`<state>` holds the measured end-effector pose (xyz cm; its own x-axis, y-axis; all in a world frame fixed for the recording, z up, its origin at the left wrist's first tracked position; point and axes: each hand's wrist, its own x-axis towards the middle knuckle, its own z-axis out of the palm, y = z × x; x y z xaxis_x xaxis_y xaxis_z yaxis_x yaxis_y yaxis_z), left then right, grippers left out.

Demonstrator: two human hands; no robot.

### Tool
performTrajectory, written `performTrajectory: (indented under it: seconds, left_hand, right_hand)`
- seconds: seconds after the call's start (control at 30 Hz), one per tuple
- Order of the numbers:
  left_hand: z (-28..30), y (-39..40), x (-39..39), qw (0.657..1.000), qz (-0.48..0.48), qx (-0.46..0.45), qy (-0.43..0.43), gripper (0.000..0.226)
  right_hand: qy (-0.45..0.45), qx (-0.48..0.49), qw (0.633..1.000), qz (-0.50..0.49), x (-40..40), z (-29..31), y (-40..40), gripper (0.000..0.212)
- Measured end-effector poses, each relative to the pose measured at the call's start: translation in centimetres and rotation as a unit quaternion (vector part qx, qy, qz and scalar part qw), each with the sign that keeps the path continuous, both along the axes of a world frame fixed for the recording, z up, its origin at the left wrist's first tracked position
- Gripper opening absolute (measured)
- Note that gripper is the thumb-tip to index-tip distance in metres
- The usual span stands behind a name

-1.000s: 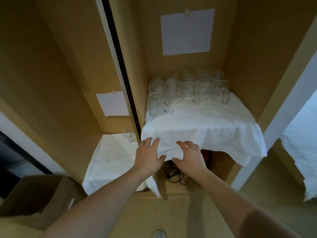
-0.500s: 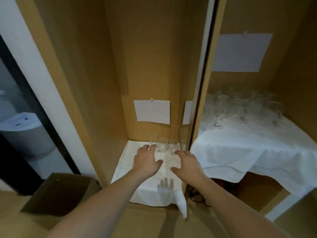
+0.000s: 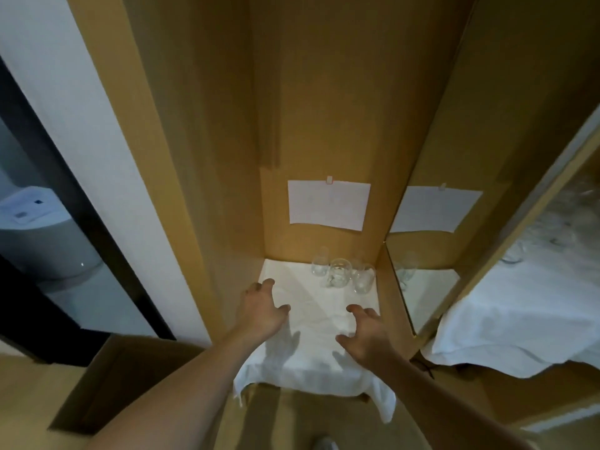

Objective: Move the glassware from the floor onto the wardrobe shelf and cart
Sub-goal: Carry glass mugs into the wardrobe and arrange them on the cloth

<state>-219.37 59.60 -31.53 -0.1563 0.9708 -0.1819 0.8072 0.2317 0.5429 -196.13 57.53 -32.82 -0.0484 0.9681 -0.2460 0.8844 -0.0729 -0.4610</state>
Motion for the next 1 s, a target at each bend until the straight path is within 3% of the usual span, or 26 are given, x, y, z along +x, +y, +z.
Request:
performTrajectory:
  seconds: [0.33,0.5,0.67,0.8,1.0]
  left_hand:
    - [-7.3,15.8,0.5,0.996,-0.019,-0.082,-0.013,0.071]
    - [-12.5,26.6,2.9,0.994,-0.025,-0.103,-0.015,0.073]
    - [-19.2,35.1,5.8,0.993,-0.046,-0.1,-0.046,0.073]
    - [-24.9,39.8,8.4,0.995,-0.055,-0.071,-0.052,0.085]
    - [-31.9,44.7,10.6,0.978,-0.184,-0.024,0.092,0.108]
  right_hand:
    - [-0.006,-0.102,0.989,-0.106,0.9,-8.4,16.1,0.073]
    - [0.05,-0.106,0.964,-0.238,2.3,-13.3,24.7,0.071]
    - [0.024,-0.083,0.94,-0.329,4.6,-19.6,30.9,0.078]
    - [-0.065,-0.033,0.952,-0.296,6.5,-24.8,34.6,0.091]
    - [-0.043,-0.049,0.96,-0.271,8.7,-31.4,38.4,0.105]
